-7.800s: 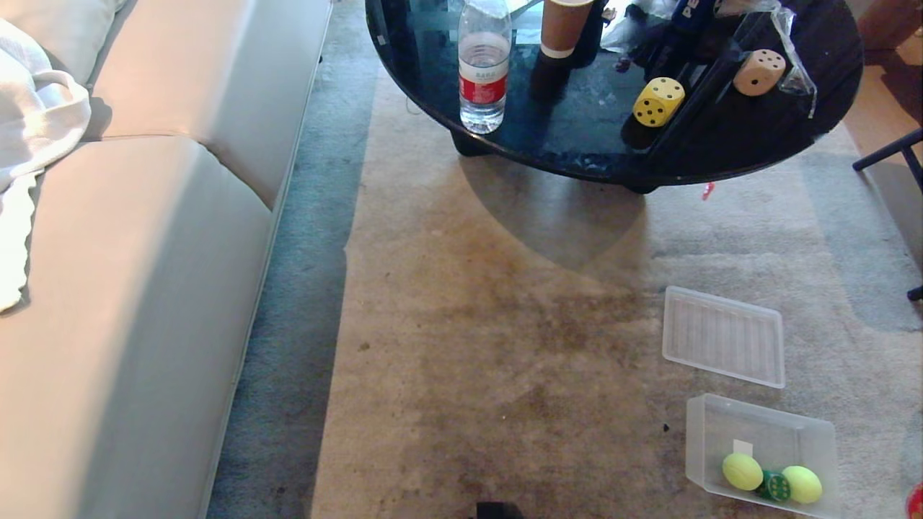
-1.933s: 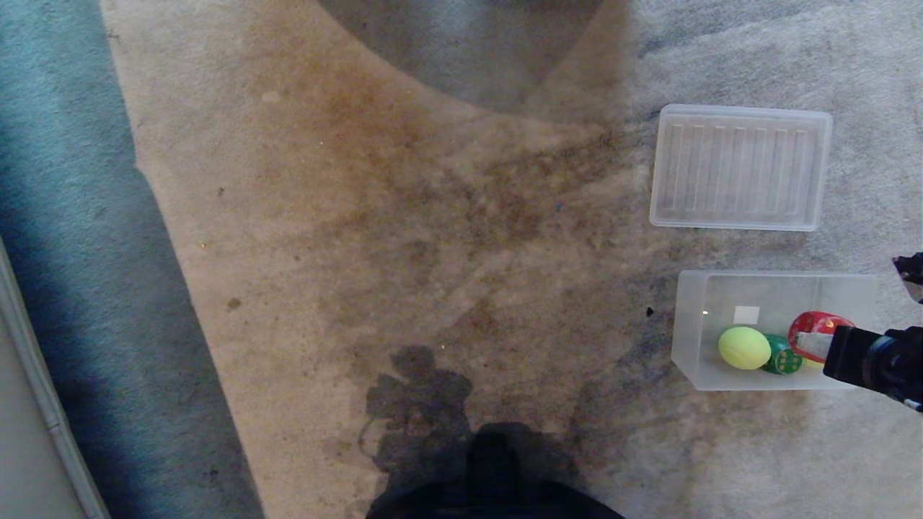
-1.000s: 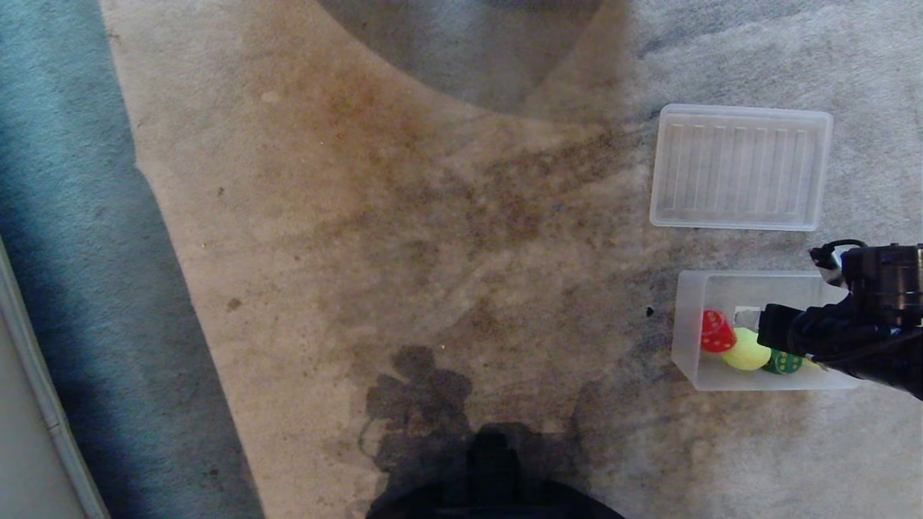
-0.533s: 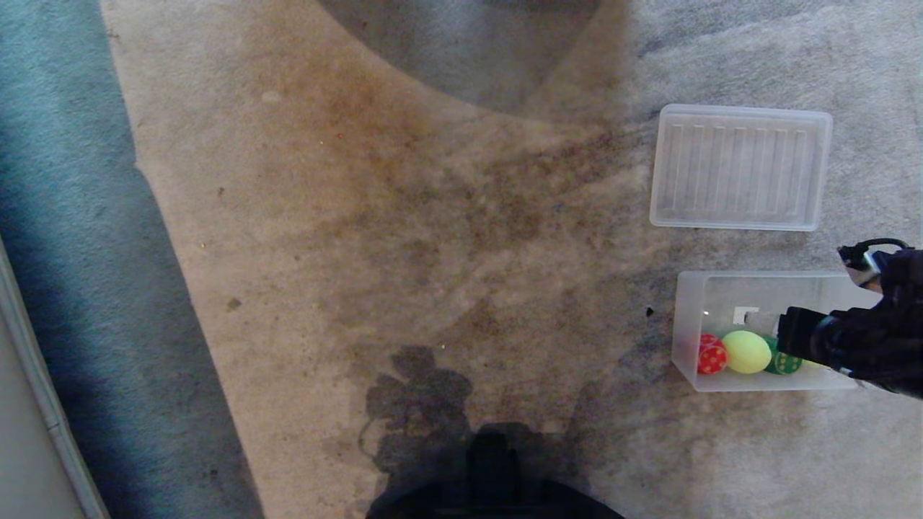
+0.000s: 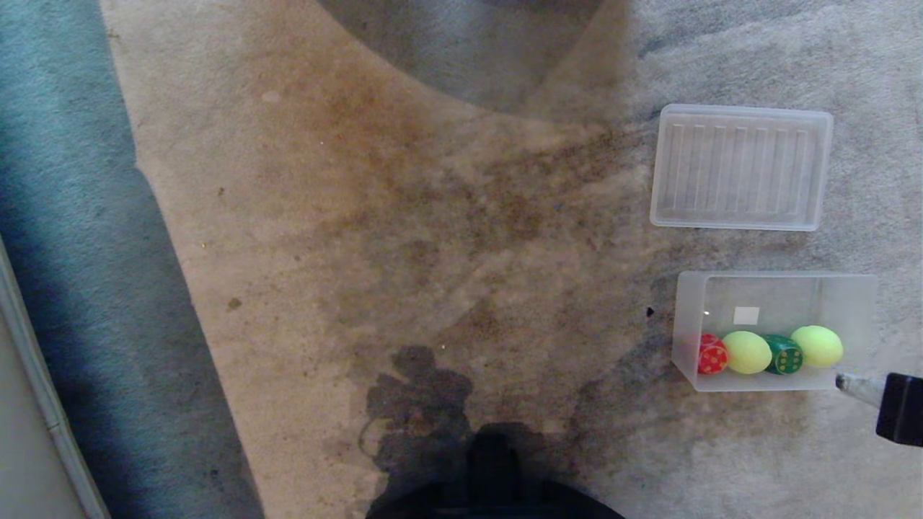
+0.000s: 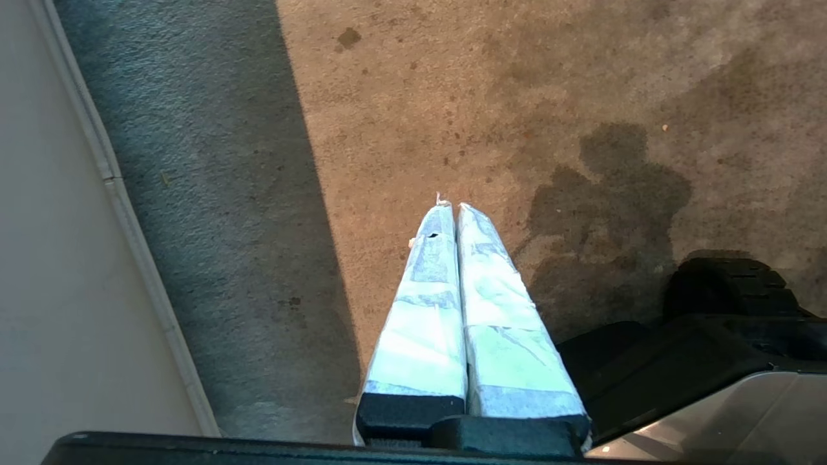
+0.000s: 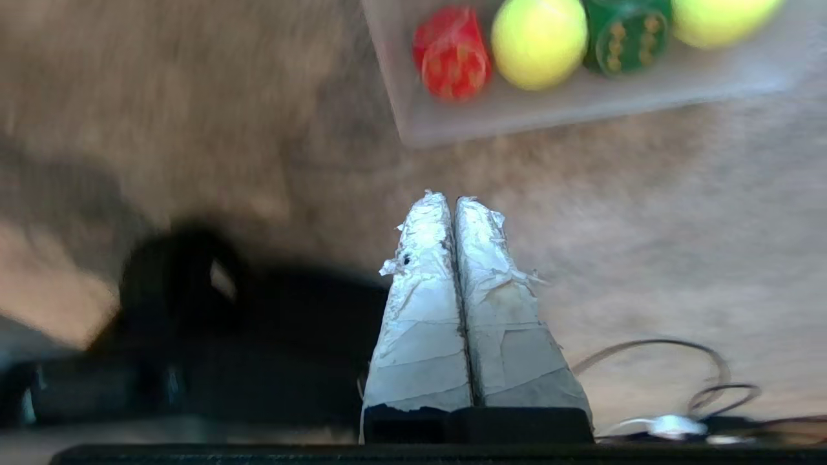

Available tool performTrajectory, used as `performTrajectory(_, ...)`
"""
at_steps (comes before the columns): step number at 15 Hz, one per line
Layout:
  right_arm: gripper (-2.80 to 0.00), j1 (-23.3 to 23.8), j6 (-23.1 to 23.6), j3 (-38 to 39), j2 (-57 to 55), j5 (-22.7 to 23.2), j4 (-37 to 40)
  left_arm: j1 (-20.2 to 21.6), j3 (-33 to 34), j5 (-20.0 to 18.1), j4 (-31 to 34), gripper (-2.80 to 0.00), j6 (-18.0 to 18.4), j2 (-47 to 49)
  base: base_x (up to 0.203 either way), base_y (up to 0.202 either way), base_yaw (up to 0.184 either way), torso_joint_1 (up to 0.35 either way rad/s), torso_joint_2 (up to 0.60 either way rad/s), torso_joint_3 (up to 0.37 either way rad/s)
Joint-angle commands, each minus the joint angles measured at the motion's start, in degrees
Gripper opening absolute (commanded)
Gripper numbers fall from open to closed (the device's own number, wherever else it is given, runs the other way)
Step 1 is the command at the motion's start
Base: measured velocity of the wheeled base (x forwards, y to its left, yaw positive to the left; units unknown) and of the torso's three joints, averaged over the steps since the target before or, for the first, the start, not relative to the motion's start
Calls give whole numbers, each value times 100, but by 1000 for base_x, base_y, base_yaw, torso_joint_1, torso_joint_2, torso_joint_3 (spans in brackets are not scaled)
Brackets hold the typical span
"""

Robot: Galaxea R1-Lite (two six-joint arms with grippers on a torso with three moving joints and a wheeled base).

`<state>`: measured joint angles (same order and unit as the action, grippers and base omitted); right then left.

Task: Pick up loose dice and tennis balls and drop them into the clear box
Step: Pick up toys out of the box

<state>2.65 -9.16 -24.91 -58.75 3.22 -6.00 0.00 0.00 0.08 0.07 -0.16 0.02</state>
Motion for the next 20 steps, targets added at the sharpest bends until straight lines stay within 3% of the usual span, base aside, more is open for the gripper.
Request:
performTrajectory(1,-280,-8,162,244,1482,11,468,0,0,0,1,-280,-2,-2,0,0,0,0,0,0)
performTrajectory(5,-280,-70,716,809,3986,173,2152,0,0,0,1,-280,-2,-2,0,0,0,0,0,0)
performTrajectory(9,-280,-197,1044,1338,5662,232,2788,0,0,0,1,-280,-2,-11,0,0,0,0,0,0)
performTrajectory(11,-280,-229,1135,1548,5891,122,2739,0,0,0,1,-280,-2,-2,0,0,0,0,0,0)
performTrajectory(13,-280,-229,1130,2092,5886,-210,1601,0,0,0,1,-280,-2,-2,0,0,0,0,0,0)
performTrajectory(15,-280,-230,1195,2356,5884,-342,950,0,0,0,1,-280,-2,-2,0,0,0,0,0,0)
performTrajectory(20,-280,-229,1233,2404,5884,-322,838,0,0,0,1,-280,-2,-2,0,0,0,0,0,0)
